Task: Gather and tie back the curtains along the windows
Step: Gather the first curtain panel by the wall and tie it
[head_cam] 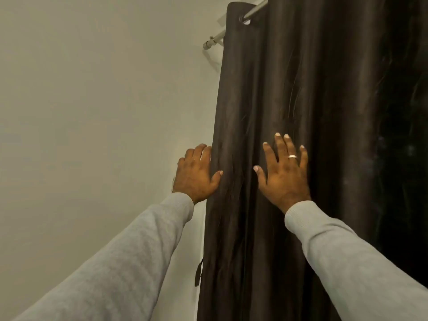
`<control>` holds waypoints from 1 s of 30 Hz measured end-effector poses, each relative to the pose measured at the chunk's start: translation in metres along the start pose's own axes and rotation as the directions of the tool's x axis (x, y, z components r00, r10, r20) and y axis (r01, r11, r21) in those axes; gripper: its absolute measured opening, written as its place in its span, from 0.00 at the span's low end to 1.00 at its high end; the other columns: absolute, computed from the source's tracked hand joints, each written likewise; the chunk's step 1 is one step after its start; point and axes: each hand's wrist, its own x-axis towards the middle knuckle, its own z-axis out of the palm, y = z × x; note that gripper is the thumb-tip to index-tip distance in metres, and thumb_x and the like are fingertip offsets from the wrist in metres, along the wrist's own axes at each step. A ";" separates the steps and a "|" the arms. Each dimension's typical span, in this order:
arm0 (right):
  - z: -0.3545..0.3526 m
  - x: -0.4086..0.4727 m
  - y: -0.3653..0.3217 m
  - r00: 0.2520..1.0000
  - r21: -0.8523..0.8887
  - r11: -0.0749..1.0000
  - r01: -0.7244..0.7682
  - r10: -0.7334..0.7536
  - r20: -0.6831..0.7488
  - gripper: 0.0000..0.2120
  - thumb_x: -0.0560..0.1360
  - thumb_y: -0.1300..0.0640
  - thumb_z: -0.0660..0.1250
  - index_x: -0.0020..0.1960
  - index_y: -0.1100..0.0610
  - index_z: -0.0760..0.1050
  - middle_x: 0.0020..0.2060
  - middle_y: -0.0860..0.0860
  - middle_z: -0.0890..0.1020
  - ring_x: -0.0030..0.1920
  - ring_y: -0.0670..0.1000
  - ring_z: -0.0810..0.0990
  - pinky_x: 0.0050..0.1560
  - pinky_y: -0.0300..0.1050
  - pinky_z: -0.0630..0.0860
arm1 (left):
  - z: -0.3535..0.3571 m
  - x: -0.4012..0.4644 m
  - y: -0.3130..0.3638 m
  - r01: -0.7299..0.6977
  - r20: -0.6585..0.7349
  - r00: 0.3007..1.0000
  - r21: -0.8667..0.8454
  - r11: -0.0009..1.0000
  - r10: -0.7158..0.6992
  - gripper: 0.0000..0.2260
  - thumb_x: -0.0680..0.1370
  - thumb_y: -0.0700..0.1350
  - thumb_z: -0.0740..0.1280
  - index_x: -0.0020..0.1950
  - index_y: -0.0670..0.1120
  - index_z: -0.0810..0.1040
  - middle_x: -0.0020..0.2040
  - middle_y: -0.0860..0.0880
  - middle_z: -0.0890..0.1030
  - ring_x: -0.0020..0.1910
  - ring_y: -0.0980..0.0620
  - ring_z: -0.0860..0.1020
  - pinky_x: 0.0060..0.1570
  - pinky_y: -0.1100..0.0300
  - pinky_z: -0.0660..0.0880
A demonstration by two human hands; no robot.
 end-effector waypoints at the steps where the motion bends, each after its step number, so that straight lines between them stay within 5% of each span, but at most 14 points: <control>1: 0.008 0.009 0.001 1.000 0.000 1.000 -0.011 0.011 -0.023 0.32 0.83 0.40 0.59 0.81 0.54 0.63 0.83 0.60 0.57 0.84 0.63 0.54 0.80 0.71 0.52 | 0.010 0.012 -0.003 -0.011 -0.023 1.000 -0.029 1.000 0.011 0.33 0.80 0.64 0.64 0.79 0.48 0.67 0.79 0.44 0.70 0.74 0.40 0.71 0.72 0.41 0.72; 6: 0.043 0.063 0.008 0.996 -0.076 0.995 -0.068 0.063 -0.069 0.33 0.82 0.38 0.60 0.81 0.54 0.63 0.82 0.61 0.60 0.83 0.64 0.57 0.80 0.70 0.55 | 0.065 0.083 -0.011 0.001 -0.055 0.998 -0.117 0.993 -0.008 0.34 0.78 0.63 0.68 0.78 0.46 0.67 0.76 0.43 0.72 0.71 0.38 0.73 0.68 0.39 0.74; 11: 0.064 0.112 0.017 0.966 -0.141 0.977 -0.162 0.128 -0.222 0.35 0.81 0.35 0.60 0.80 0.55 0.64 0.79 0.61 0.65 0.79 0.65 0.63 0.76 0.68 0.61 | 0.108 0.155 -0.017 0.037 -0.122 0.988 -0.400 0.916 -0.093 0.37 0.78 0.61 0.72 0.80 0.45 0.65 0.78 0.43 0.71 0.74 0.38 0.71 0.71 0.38 0.72; 15: 0.072 0.161 0.016 0.910 -0.112 0.953 -0.282 0.229 -0.345 0.40 0.79 0.29 0.58 0.80 0.55 0.63 0.78 0.60 0.67 0.76 0.65 0.66 0.74 0.67 0.65 | 0.127 0.213 -0.030 0.038 -0.119 0.976 -0.729 0.683 -0.182 0.40 0.77 0.60 0.75 0.82 0.48 0.60 0.78 0.44 0.72 0.74 0.39 0.74 0.73 0.40 0.74; 19: 0.065 0.205 0.004 0.849 -0.065 0.917 -0.392 0.334 -0.410 0.43 0.77 0.26 0.58 0.80 0.55 0.61 0.77 0.59 0.67 0.76 0.65 0.66 0.73 0.68 0.66 | 0.134 0.264 -0.044 -0.004 -0.104 0.978 -0.878 0.478 -0.183 0.37 0.78 0.61 0.75 0.81 0.49 0.64 0.72 0.44 0.78 0.67 0.42 0.79 0.70 0.45 0.78; 23: 0.042 0.237 0.002 0.827 -0.075 0.884 -0.461 0.397 -0.399 0.34 0.80 0.43 0.65 0.81 0.56 0.63 0.76 0.60 0.70 0.74 0.66 0.69 0.73 0.64 0.68 | 0.134 0.301 -0.051 -0.092 -0.124 0.989 -0.942 0.323 -0.079 0.27 0.80 0.51 0.75 0.78 0.48 0.74 0.68 0.49 0.82 0.63 0.48 0.81 0.67 0.52 0.79; 26: 0.029 0.251 -0.012 0.820 0.013 0.865 -0.501 0.480 -0.313 0.28 0.78 0.57 0.64 0.77 0.50 0.73 0.70 0.60 0.78 0.69 0.65 0.76 0.72 0.53 0.72 | 0.133 0.317 -0.052 -0.112 -0.112 0.994 -0.961 0.252 0.014 0.15 0.82 0.43 0.70 0.68 0.46 0.82 0.59 0.48 0.85 0.55 0.46 0.84 0.63 0.49 0.83; 30: 0.051 0.292 -0.022 0.912 0.204 0.911 -0.358 0.388 -0.130 0.31 0.71 0.59 0.61 0.73 0.48 0.78 0.66 0.48 0.83 0.66 0.52 0.82 0.73 0.47 0.75 | 0.131 0.331 -0.053 -0.106 -0.071 0.980 -0.977 0.184 0.188 0.13 0.81 0.36 0.63 0.58 0.47 0.85 0.52 0.47 0.87 0.51 0.44 0.85 0.60 0.45 0.84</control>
